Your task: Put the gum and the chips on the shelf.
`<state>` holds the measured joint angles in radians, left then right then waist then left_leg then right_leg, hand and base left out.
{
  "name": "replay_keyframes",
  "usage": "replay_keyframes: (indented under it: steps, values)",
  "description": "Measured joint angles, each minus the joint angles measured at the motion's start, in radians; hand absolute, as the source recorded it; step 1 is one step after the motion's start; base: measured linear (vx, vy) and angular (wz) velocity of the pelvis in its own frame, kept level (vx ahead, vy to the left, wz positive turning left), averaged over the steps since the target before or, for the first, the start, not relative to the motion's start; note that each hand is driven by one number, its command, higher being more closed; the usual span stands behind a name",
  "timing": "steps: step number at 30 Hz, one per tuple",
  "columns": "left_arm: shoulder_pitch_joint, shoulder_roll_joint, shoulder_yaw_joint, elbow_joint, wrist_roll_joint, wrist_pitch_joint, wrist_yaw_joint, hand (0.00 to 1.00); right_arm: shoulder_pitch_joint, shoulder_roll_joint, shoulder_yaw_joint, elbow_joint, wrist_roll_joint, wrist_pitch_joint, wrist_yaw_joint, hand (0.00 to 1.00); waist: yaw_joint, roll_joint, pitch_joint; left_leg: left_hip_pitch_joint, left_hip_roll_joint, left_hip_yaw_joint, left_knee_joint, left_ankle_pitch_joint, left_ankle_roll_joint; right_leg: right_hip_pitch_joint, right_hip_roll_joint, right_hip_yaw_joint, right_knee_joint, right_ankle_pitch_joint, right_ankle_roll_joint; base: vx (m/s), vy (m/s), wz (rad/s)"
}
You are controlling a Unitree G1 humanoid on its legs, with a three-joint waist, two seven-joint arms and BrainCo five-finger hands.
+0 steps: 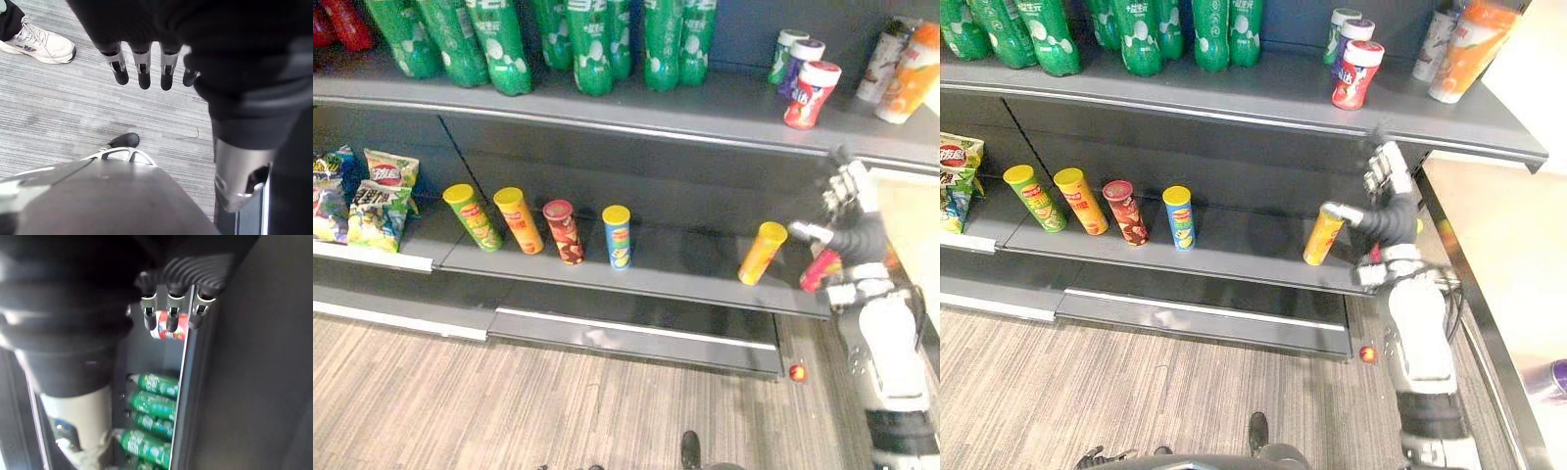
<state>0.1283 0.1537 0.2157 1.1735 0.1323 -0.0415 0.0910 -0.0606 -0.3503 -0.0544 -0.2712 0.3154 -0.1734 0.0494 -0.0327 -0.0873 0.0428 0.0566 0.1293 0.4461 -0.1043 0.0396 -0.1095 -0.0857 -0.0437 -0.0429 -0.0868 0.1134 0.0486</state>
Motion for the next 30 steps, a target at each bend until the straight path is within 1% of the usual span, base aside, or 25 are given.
replay_keyframes:
  steps: [1,3,6,8,10,11,12,13,14,15,16,17,18,19,21,23,24,26,27,30]
  values:
    - [0.002,0.002,0.002,0.0,0.0,0.0,-0.001,0.0,0.02,0.006,0.017,-0.004,0.0,-0.006,0.006,0.0,0.0,-0.003,-0.003,0.0,-0.001,-0.001,0.0,0.0,0.0,0.0,-0.001,-0.001,0.0,0.0,0.0,-0.01,0.012,0.09]
    - [0.005,0.003,0.009,0.0,0.0,-0.001,-0.003,0.0,0.09,0.03,0.093,-0.012,0.0,-0.01,0.03,0.0,0.0,-0.01,-0.01,0.0,-0.005,-0.007,0.0,-0.003,0.002,0.0,-0.006,-0.005,0.004,-0.001,-0.001,-0.02,0.016,0.08]
    - [0.005,0.003,0.019,0.003,0.002,-0.001,-0.002,0.0,0.179,0.075,0.207,0.027,-0.004,-0.006,0.071,0.0,0.002,-0.009,-0.013,-0.001,-0.014,-0.014,0.0,-0.006,0.006,0.002,-0.015,-0.007,0.006,-0.002,0.001,-0.02,0.028,0.07]
    - [0.003,0.002,0.022,0.006,0.002,-0.001,0.0,0.0,0.213,0.105,0.247,0.09,-0.011,0.0,0.082,0.0,0.005,-0.006,-0.014,-0.003,-0.02,-0.015,0.0,-0.008,0.008,0.002,-0.022,-0.008,0.006,-0.001,0.002,-0.02,0.025,0.05]
    - [0.002,-0.002,0.027,0.012,0.002,-0.001,0.001,0.0,0.232,0.136,0.26,0.203,-0.081,0.012,0.084,0.0,0.007,-0.001,-0.015,-0.003,-0.026,-0.017,0.0,-0.011,0.013,0.002,-0.029,-0.008,0.006,0.0,0.003,-0.01,0.034,0.03]
    - [0.002,-0.002,0.027,0.012,0.002,-0.001,0.002,0.0,0.235,0.143,0.26,0.234,-0.091,0.02,0.08,0.0,0.007,0.0,-0.016,-0.003,-0.028,-0.017,0.0,-0.013,0.016,0.002,-0.03,-0.008,0.006,0.001,0.005,0.0,0.0,0.0]
    - [0.002,-0.005,0.027,0.012,0.002,-0.001,0.004,0.0,0.242,0.154,0.258,0.3,-0.126,0.028,0.069,0.0,0.008,0.002,-0.016,-0.003,-0.031,-0.016,0.0,-0.015,0.019,0.003,-0.033,-0.007,0.005,0.001,0.005,0.0,0.0,0.0]
    - [0.002,-0.013,0.027,0.012,0.002,-0.001,0.005,0.0,0.243,0.165,0.253,0.378,-0.167,0.037,0.062,0.0,0.007,0.008,-0.018,-0.005,-0.033,-0.016,0.0,-0.016,0.021,0.003,-0.035,-0.007,0.004,0.002,0.006,0.0,0.0,0.0]
    - [0.002,-0.014,0.027,0.012,0.002,-0.001,0.007,0.0,0.243,0.173,0.246,0.419,-0.191,0.041,0.058,0.0,0.007,0.012,-0.018,-0.006,-0.034,-0.016,0.0,-0.016,0.022,0.003,-0.036,-0.007,0.004,0.002,0.007,0.0,0.0,0.0]
    - [0.001,-0.018,0.027,0.012,0.006,-0.001,0.012,0.0,0.243,0.187,0.226,0.511,-0.22,0.049,0.044,0.0,0.008,0.013,-0.021,-0.006,-0.035,-0.017,0.0,-0.016,0.022,0.004,-0.037,-0.008,0.004,0.0,0.011,0.0,0.0,0.0]
    - [0.001,-0.02,0.027,0.012,0.007,-0.001,0.014,0.0,0.242,0.196,0.21,0.556,-0.235,0.056,0.037,0.0,0.009,0.016,-0.021,-0.006,-0.036,-0.017,0.0,-0.016,0.021,0.004,-0.038,-0.008,0.004,-0.001,0.012,0.0,0.0,0.0]
    - [0.001,-0.025,0.026,0.012,0.007,-0.001,0.018,0.0,0.238,0.211,0.177,0.649,-0.241,0.065,0.019,0.0,0.009,0.023,-0.02,-0.006,-0.038,-0.018,0.0,-0.018,0.023,0.004,-0.039,-0.009,0.004,-0.002,0.014,0.0,0.0,0.0]
    - [0.0,-0.028,0.026,0.012,0.007,-0.001,0.02,0.0,0.235,0.216,0.16,0.704,-0.249,0.069,0.008,0.0,0.009,0.026,-0.021,-0.006,-0.039,-0.018,0.0,-0.018,0.024,0.005,-0.04,-0.01,0.004,-0.003,0.015,0.0,0.0,0.0]
    - [-0.001,-0.033,0.026,0.012,0.007,-0.001,0.022,0.0,0.226,0.219,0.133,0.793,-0.273,0.077,-0.01,0.0,0.009,0.036,-0.02,-0.006,-0.04,-0.019,0.0,-0.02,0.025,0.005,-0.042,-0.011,0.003,-0.005,0.017,0.04,0.005,0.01]
    - [-0.005,-0.041,0.026,0.012,0.007,0.0,0.025,0.0,0.2,0.223,0.075,1.005,-0.28,0.087,-0.05,0.0,0.01,0.052,-0.018,-0.006,-0.041,-0.021,0.0,-0.024,0.027,0.007,-0.043,-0.015,0.004,-0.008,0.022,0.04,-0.001,0.02]
    - [-0.005,-0.042,0.027,0.012,0.007,0.0,0.029,0.0,0.187,0.231,0.038,1.109,-0.28,0.101,-0.074,0.0,0.011,0.057,-0.015,-0.004,-0.041,-0.023,0.0,-0.025,0.026,0.009,-0.043,-0.018,0.003,-0.007,0.024,0.02,-0.007,0.02]
    - [-0.006,-0.042,0.028,0.013,0.007,0.0,0.033,0.0,0.178,0.238,0.011,1.195,-0.279,0.108,-0.096,0.0,0.011,0.059,-0.012,0.0,-0.039,-0.025,0.001,-0.027,0.024,0.016,-0.042,-0.021,0.003,-0.007,0.028,0.03,-0.017,0.06]
    - [-0.006,-0.042,0.032,0.013,0.006,0.0,0.033,0.0,0.175,0.245,-0.022,1.274,-0.279,0.111,-0.107,0.0,0.012,0.06,-0.008,0.006,-0.039,-0.031,0.001,-0.028,0.025,0.026,-0.042,-0.028,0.003,-0.01,0.029,0.03,-0.017,0.08]
    - [-0.008,-0.043,0.046,0.013,0.006,0.0,0.033,0.0,0.162,0.25,-0.072,1.336,-0.279,0.118,-0.114,0.0,0.012,0.059,0.001,0.017,-0.04,-0.034,0.001,-0.029,0.025,0.038,-0.043,-0.031,0.003,-0.013,0.031,0.02,-0.01,0.07]
    - [-0.01,-0.046,0.066,0.019,-0.006,0.0,0.028,0.0,0.165,0.252,-0.132,1.4,-0.279,0.127,-0.117,0.0,0.012,0.059,0.012,0.04,-0.04,-0.045,0.001,-0.034,0.026,0.066,-0.046,-0.043,0.005,-0.024,0.032,0.0,-0.001,0.12]
